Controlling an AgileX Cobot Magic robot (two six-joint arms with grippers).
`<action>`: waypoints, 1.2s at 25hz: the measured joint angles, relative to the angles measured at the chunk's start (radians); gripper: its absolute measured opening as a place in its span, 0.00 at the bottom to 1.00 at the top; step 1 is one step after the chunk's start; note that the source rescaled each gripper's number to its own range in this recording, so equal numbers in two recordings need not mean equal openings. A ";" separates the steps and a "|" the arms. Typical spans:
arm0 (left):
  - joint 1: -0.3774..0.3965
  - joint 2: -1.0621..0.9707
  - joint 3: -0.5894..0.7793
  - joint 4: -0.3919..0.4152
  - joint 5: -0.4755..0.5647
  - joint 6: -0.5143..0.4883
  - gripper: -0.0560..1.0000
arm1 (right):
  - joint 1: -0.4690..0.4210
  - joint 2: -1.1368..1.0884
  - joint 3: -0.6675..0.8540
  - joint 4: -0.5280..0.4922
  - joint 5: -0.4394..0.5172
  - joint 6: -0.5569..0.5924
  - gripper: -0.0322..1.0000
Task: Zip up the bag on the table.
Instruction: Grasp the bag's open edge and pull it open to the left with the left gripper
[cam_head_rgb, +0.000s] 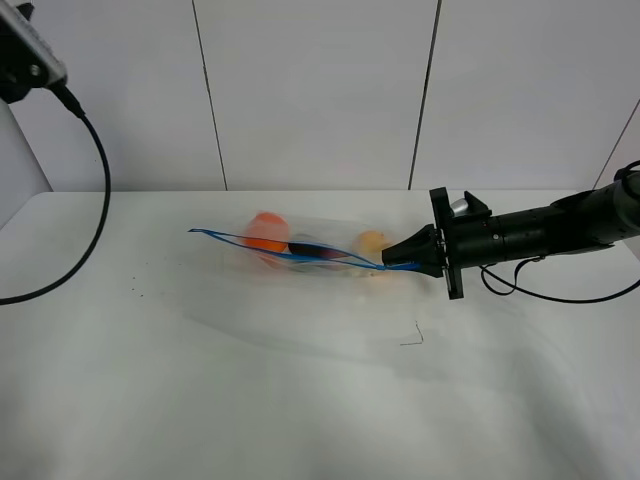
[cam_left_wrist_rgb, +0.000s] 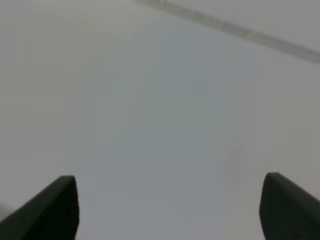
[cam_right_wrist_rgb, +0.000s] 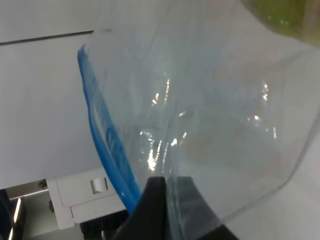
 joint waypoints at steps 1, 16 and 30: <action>-0.035 0.015 0.000 0.003 0.004 -0.010 0.98 | 0.000 0.000 0.000 0.000 0.000 0.000 0.03; -0.524 0.278 0.007 0.017 0.039 -0.030 0.98 | 0.000 0.000 0.000 0.000 0.000 0.000 0.03; -0.720 0.511 0.037 0.018 -0.043 -0.122 0.98 | 0.000 0.000 0.000 0.000 0.000 0.000 0.03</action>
